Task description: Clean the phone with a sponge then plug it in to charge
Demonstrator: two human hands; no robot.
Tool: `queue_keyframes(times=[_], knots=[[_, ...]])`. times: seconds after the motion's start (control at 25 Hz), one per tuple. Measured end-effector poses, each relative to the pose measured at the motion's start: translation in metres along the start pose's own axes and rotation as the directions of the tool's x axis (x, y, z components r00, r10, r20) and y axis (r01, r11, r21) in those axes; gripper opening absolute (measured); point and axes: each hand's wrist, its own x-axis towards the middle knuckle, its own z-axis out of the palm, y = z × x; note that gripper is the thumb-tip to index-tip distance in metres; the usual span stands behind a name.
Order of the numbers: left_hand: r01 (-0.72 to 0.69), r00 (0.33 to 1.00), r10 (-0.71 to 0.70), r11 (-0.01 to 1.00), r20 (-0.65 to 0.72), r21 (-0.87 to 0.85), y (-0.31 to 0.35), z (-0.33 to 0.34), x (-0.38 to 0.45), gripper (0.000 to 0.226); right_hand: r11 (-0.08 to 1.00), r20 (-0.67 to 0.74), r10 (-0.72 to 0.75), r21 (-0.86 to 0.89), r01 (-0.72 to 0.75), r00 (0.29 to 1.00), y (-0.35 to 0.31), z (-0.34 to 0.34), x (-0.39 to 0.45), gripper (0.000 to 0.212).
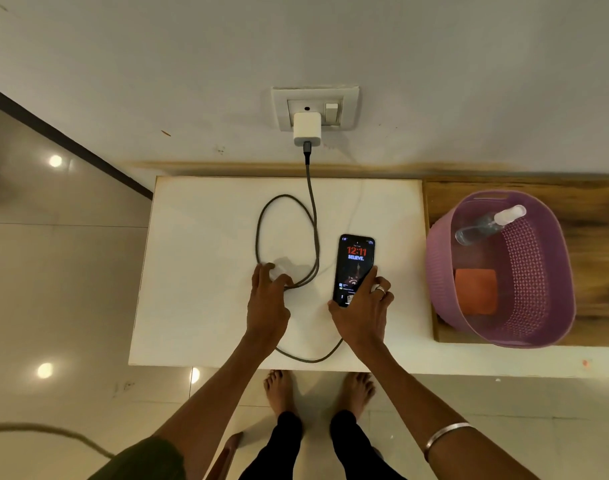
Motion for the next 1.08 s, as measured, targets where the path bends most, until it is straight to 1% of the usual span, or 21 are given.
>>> queue_keyframes(times=[0.2, 0.36, 0.56, 0.76, 0.88, 1.0, 1.08], knots=[[0.047, 0.998, -0.047, 0.999, -0.048, 0.000, 0.003, -0.003, 0.005, 0.049, 0.999, -0.012, -0.053, -0.011, 0.053, 0.999, -0.004, -0.009, 0.027, 0.113], [0.055, 0.997, -0.052, 0.998, -0.064, 0.041, 0.005, -0.002, 0.006, 0.038, 0.996, -0.007, -0.091, -0.011, 0.091, 0.996, -0.006, -0.011, 0.045, 0.111], [0.007, 0.996, 0.003, 0.994, -0.086, 0.113, 0.002, 0.002, 0.008, 0.028, 0.984, -0.021, -0.178, -0.009, 0.178, 0.984, -0.006, -0.015, 0.063, 0.106], [-0.012, 0.995, 0.023, 0.993, -0.094, 0.120, -0.001, 0.008, 0.005, 0.032, 0.983, -0.017, -0.184, -0.026, 0.183, 0.983, -0.009, -0.017, 0.066, 0.108], [-0.012, 0.995, 0.027, 0.988, -0.094, 0.155, 0.000, 0.007, 0.007, 0.035, 0.973, -0.020, -0.221, -0.065, 0.220, 0.975, -0.006, -0.021, 0.067, 0.109], [-0.017, 0.996, 0.034, 0.983, -0.086, 0.184, 0.004, 0.004, 0.008, 0.035, 0.971, 0.022, -0.226, -0.075, 0.227, 0.974, -0.004, -0.028, 0.069, 0.112], [-0.013, 0.998, 0.024, 0.983, -0.055, 0.185, 0.007, 0.003, 0.007, 0.036, 0.973, 0.039, -0.220, -0.070, 0.222, 0.975, -0.003, -0.032, 0.068, 0.112]])
